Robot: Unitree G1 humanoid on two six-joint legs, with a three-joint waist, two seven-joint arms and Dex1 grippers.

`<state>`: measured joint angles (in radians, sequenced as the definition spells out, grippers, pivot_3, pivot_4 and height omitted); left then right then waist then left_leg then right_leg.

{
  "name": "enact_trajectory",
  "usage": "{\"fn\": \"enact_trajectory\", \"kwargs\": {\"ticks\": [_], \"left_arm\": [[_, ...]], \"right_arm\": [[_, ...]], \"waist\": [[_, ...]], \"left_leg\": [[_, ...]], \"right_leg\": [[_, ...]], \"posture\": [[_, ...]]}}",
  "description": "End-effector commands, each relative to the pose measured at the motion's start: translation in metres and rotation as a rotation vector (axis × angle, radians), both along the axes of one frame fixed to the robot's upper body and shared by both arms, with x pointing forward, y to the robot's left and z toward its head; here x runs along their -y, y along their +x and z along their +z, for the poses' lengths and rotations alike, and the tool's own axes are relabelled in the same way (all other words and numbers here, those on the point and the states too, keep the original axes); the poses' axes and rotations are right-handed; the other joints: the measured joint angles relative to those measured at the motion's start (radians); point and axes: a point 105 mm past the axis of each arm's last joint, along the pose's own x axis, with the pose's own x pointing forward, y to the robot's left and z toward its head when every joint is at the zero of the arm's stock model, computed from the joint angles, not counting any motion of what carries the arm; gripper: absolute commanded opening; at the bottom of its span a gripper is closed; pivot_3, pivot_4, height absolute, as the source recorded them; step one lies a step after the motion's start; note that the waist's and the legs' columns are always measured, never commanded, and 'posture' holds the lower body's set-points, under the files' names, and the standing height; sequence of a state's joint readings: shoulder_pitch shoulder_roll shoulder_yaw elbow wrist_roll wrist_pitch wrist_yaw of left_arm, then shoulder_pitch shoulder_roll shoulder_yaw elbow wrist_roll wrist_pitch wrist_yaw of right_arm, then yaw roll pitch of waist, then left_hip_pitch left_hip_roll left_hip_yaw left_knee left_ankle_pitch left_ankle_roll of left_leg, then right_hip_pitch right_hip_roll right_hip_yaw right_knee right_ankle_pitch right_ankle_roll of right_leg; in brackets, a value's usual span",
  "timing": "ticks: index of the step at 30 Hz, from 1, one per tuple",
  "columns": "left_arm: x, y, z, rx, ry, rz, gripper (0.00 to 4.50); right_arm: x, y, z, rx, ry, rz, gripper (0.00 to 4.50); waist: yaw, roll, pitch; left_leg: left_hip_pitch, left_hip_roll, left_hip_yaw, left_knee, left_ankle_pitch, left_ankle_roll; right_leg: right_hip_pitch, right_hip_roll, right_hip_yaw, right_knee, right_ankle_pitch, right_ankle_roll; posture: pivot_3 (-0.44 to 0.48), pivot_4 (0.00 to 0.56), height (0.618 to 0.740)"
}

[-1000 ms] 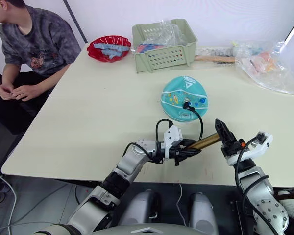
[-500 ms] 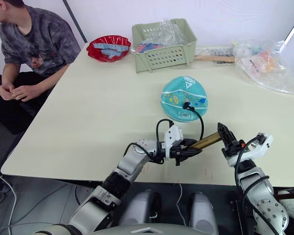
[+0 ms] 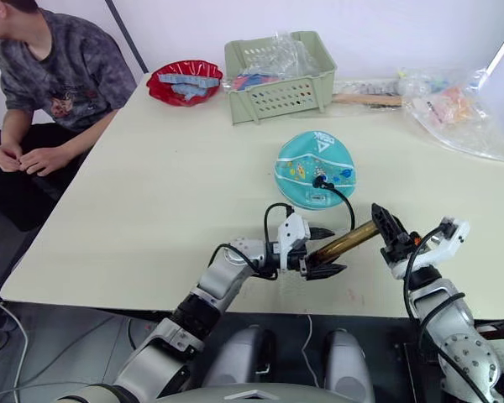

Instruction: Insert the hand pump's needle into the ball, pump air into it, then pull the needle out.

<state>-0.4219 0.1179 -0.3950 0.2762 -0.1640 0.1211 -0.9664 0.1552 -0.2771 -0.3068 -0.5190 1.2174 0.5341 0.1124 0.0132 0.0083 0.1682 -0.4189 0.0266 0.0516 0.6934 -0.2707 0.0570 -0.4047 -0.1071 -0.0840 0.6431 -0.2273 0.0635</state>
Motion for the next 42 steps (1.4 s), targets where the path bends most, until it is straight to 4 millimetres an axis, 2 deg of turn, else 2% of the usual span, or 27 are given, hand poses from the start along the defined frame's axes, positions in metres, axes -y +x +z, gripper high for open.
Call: {"fn": "enact_trajectory", "kwargs": {"ticks": [1, 5, 9, 15, 21, 30, 31, 32, 37, 38, 42], "left_arm": [[-0.004, -0.005, 0.023, 0.049, -0.056, -0.056, 4.42], [-0.015, -0.006, 0.025, 0.072, -0.019, -0.09, 4.42], [-0.022, -0.008, 0.017, 0.068, 0.051, -0.134, 4.42], [-0.024, -0.012, 0.006, 0.066, 0.15, -0.194, 4.42], [-0.012, -0.004, -0.004, 0.068, 0.202, -0.189, 4.42], [0.0, 0.003, -0.021, 0.047, 0.226, -0.188, 4.42], [0.001, 0.003, -0.021, 0.042, 0.22, -0.188, 3.93], [0.003, 0.004, -0.021, 0.038, 0.211, -0.185, 3.65], [0.007, 0.003, -0.021, 0.019, 0.181, -0.183, 1.24], [0.006, 0.003, -0.022, 0.02, 0.183, -0.182, 1.13], [0.007, 0.005, -0.022, 0.016, 0.164, -0.16, 1.13]], "right_arm": [[-0.008, -0.006, 0.031, 0.146, -0.152, 0.079, 1.71], [-0.019, -0.009, 0.041, 0.235, -0.341, 0.171, 1.71], [-0.034, -0.015, 0.042, 0.337, -0.554, 0.285, 1.71], [-0.052, -0.021, 0.044, 0.49, -0.74, 0.407, 1.71], [-0.066, -0.03, 0.054, 0.589, -0.756, 0.466, 1.71], [-0.066, -0.03, 0.057, 0.611, -0.744, 0.487, 1.71], [-0.065, -0.03, 0.057, 0.611, -0.742, 0.487, 1.71], [-0.065, -0.03, 0.056, 0.61, -0.745, 0.488, 1.71], [-0.062, -0.029, 0.052, 0.596, -0.756, 0.48, 1.71], [-0.061, -0.029, 0.052, 0.594, -0.757, 0.478, 1.71], [-0.06, -0.03, 0.048, 0.583, -0.764, 0.485, 1.71]], "waist": [[0.001, 0.0, 0.0], [0.002, 0.0, 0.0], [0.001, 0.0, 0.0], [0.003, -0.002, 0.001], [0.005, -0.002, 0.001], [0.003, -0.004, 0.002], [0.003, -0.004, 0.002], [0.003, -0.004, 0.002], [0.003, -0.004, 0.002], [0.003, -0.004, 0.002], [0.003, -0.004, 0.002]], "left_leg": [[0.0, 0.0, 0.0, 0.0, 0.0, 0.0], [0.0, 0.0, 0.0, -0.001, 0.0, 0.0], [0.0, 0.0, 0.0, -0.001, 0.0, 0.0], [0.0, 0.0, 0.0, -0.001, 0.0, 0.0], [0.0, -0.001, 0.0, -0.001, 0.0, 0.0], [0.0, -0.001, 0.0, -0.001, 0.0, 0.0], [0.0, -0.001, 0.0, -0.001, 0.0, 0.0], [0.0, -0.001, 0.0, -0.001, 0.0, 0.0], [0.0, -0.001, 0.001, -0.001, 0.0, 0.0], [0.0, -0.001, 0.001, -0.001, 0.0, 0.0], [0.0, 0.0, 0.0, -0.001, 0.0, 0.0]], "right_leg": [[0.0, 0.0, 0.0, 0.0, 0.0, 0.0], [0.0, 0.0, 0.0, 0.0, 0.0, 0.0], [0.0, 0.0, 0.0, -0.001, 0.0, 0.0], [0.0, 0.0, 0.0, -0.001, 0.0, 0.0], [0.0, 0.0, 0.0, -0.001, 0.0, 0.0], [0.0, 0.0, 0.0, 0.0, 0.0, 0.0], [0.0, 0.0, 0.0, -0.001, 0.0, 0.0], [0.0, 0.0, 0.0, -0.001, 0.0, 0.0], [0.0, 0.0, 0.0, -0.001, 0.0, 0.0], [0.0, 0.0, 0.0, -0.001, 0.0, 0.0], [0.0, 0.0, 0.0, -0.001, 0.0, 0.0]], "posture": [[0.0, 0.15, 0.74], [0.0, 0.15, 0.74], [0.0, 0.15, 0.74], [0.0, 0.15, 0.74], [0.0, 0.15, 0.74], [0.0, 0.15, 0.74], [0.0, 0.15, 0.74], [0.0, 0.15, 0.74], [0.0, 0.15, 0.74], [0.0, 0.15, 0.74], [0.0, 0.15, 0.74]]}}
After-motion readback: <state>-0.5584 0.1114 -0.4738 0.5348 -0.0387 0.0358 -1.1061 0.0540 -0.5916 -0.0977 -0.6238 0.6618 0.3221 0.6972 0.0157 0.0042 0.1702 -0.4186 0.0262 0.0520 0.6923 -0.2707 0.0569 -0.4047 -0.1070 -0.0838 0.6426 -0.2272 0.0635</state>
